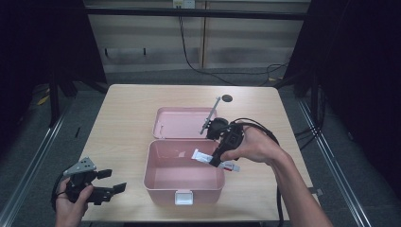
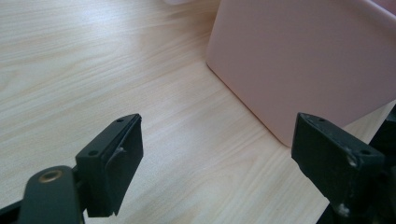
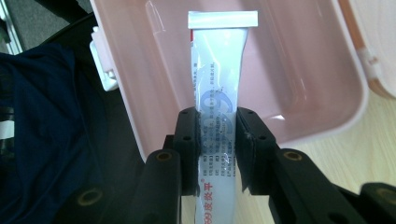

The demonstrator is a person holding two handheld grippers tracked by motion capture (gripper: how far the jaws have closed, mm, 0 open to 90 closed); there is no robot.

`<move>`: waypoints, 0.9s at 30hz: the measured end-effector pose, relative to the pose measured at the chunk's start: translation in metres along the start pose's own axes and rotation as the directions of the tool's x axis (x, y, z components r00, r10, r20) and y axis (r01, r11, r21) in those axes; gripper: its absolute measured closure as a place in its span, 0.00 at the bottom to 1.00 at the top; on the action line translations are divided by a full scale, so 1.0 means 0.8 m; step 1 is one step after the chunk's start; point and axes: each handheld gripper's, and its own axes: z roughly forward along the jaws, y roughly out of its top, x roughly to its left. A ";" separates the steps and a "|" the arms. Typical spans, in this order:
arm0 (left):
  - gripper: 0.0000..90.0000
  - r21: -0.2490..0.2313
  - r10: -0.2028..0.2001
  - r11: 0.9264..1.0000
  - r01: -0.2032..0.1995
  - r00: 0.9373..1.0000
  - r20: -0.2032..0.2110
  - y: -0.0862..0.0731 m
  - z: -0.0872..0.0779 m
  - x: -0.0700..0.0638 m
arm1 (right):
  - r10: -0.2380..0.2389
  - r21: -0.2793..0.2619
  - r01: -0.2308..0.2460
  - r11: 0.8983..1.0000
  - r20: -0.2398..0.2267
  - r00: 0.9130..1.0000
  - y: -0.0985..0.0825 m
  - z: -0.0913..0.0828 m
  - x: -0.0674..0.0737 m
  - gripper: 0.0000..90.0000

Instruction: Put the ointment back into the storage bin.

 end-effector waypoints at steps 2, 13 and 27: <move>0.19 -0.002 -0.001 1.000 0.001 1.000 0.000 0.000 0.000 0.000 | -0.009 0.009 0.009 1.000 -0.009 1.000 0.010 0.007 0.002 0.80; 0.19 -0.004 -0.003 1.000 0.003 1.000 0.003 0.000 -0.001 0.000 | -0.056 0.010 0.056 0.998 -0.026 0.998 0.037 0.031 0.007 0.80; 0.19 -0.005 -0.001 1.000 0.001 1.000 0.005 0.000 -0.001 0.001 | -0.091 0.045 0.093 0.995 -0.062 0.994 0.058 0.062 0.012 0.80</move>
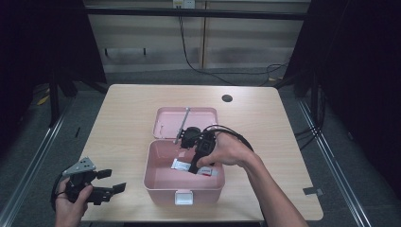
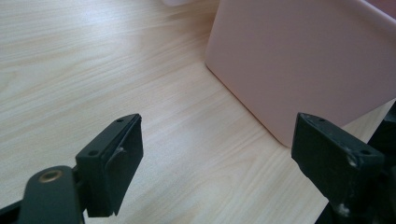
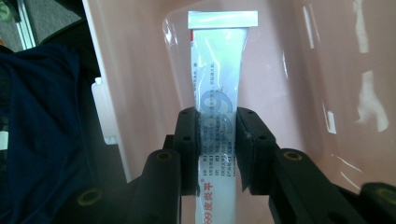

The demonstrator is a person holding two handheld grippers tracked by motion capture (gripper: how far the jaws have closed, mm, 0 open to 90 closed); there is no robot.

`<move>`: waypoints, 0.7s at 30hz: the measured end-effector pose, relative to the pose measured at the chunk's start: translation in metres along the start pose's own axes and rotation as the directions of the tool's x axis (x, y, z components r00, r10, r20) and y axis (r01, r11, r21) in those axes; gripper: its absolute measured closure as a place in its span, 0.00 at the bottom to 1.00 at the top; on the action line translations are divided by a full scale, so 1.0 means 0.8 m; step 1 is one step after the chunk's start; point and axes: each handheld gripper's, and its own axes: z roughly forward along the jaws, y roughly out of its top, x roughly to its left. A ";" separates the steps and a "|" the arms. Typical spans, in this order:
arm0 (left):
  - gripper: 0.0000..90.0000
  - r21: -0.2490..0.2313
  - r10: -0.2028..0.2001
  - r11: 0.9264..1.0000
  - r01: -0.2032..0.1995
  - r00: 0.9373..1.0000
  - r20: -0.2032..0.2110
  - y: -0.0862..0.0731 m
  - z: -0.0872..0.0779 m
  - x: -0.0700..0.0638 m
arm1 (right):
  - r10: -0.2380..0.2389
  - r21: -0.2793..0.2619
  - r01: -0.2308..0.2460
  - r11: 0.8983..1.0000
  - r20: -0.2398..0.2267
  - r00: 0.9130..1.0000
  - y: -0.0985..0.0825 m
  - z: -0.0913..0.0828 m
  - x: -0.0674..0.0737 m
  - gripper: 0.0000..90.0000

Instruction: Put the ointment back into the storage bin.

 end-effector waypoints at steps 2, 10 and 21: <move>0.19 0.001 0.000 1.000 0.000 1.000 0.000 0.000 0.000 0.000 | -0.007 -0.002 0.007 1.000 -0.002 1.000 0.001 0.003 0.000 0.80; 0.19 0.001 0.000 1.000 0.000 1.000 -0.001 0.000 0.000 0.000 | -0.045 0.047 0.046 0.998 -0.034 0.998 0.010 0.025 0.002 0.80; 0.19 0.002 0.002 1.000 -0.002 1.000 0.001 0.000 0.000 0.000 | -0.069 0.069 0.073 0.995 -0.060 0.996 0.018 0.054 0.004 0.80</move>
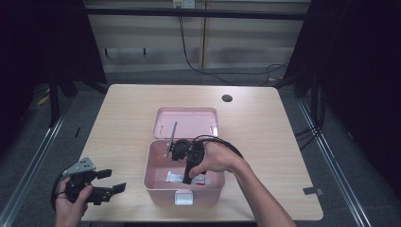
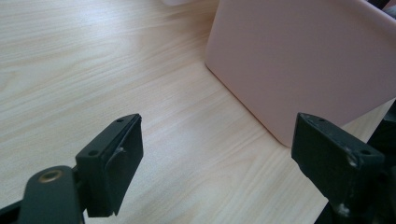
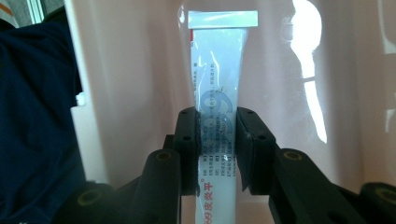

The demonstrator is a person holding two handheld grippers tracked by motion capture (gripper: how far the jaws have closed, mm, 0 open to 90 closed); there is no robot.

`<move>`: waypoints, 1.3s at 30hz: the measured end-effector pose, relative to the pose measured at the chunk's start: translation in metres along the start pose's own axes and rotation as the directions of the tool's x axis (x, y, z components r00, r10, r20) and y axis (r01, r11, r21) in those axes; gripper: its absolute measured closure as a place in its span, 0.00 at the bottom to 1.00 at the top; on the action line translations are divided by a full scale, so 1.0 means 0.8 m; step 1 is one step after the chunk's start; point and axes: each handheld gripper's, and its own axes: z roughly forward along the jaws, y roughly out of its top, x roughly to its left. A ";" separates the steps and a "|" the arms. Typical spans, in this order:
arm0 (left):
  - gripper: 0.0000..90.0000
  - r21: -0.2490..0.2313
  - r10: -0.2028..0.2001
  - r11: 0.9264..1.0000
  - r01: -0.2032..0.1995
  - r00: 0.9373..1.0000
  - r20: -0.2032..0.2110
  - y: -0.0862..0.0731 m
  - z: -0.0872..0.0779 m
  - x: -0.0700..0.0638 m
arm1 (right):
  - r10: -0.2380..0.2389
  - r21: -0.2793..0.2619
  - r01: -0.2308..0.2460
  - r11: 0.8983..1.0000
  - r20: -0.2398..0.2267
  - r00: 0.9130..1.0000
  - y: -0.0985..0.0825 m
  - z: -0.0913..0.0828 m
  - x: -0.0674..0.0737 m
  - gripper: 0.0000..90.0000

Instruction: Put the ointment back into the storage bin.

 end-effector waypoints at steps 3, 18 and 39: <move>0.19 0.000 0.000 1.000 0.000 1.000 -0.001 0.000 0.000 0.000 | 0.002 0.011 -0.002 1.000 -0.009 1.000 0.002 0.005 0.001 0.80; 0.19 0.004 -0.001 1.000 0.001 1.000 0.002 0.000 0.000 0.001 | -0.043 0.056 0.045 0.997 -0.035 0.998 0.015 0.032 0.000 0.80; 0.19 0.004 -0.007 1.000 0.007 1.000 0.002 0.000 0.000 0.002 | -0.048 0.081 0.055 0.995 -0.087 0.995 0.026 0.066 -0.010 0.80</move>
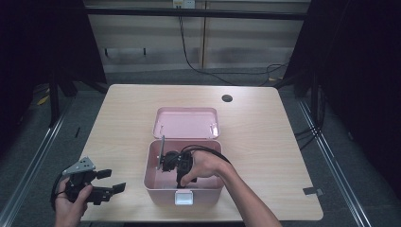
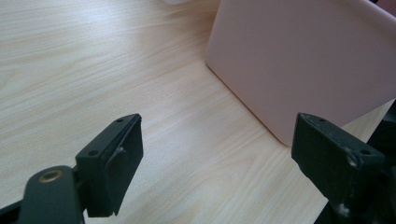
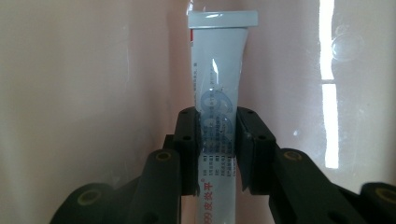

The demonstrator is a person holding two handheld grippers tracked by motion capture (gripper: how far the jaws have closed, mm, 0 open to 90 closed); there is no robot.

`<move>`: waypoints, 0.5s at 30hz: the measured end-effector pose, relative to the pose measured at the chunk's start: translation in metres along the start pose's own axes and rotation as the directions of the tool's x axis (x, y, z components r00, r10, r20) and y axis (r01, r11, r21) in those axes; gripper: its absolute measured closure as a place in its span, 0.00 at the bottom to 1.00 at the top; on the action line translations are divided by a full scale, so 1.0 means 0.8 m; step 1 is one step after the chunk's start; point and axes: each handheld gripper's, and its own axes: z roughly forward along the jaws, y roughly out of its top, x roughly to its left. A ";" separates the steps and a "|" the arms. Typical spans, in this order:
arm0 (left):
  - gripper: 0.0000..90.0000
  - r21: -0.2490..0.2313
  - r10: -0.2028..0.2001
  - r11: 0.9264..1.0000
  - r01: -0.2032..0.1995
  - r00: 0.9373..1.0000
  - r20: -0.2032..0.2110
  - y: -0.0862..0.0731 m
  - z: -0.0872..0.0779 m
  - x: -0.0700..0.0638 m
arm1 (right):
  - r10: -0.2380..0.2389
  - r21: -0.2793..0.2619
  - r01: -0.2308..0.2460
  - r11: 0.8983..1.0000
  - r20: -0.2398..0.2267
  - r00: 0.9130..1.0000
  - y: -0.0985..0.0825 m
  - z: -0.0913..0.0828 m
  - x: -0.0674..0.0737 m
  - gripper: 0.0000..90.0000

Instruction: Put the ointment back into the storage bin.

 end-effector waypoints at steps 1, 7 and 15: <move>0.19 0.000 -0.001 1.000 0.001 1.000 0.001 0.000 0.000 0.000 | -0.008 0.000 0.008 1.000 0.000 1.000 0.000 0.001 -0.001 0.80; 0.19 -0.002 -0.004 1.000 0.004 1.000 -0.003 0.000 0.000 0.000 | -0.017 0.014 0.017 1.000 -0.002 1.000 0.001 0.009 -0.002 0.80; 0.19 -0.001 -0.002 1.000 0.002 1.000 -0.005 0.000 0.000 0.000 | -0.024 0.026 0.024 0.999 -0.008 1.000 0.005 0.018 -0.002 0.80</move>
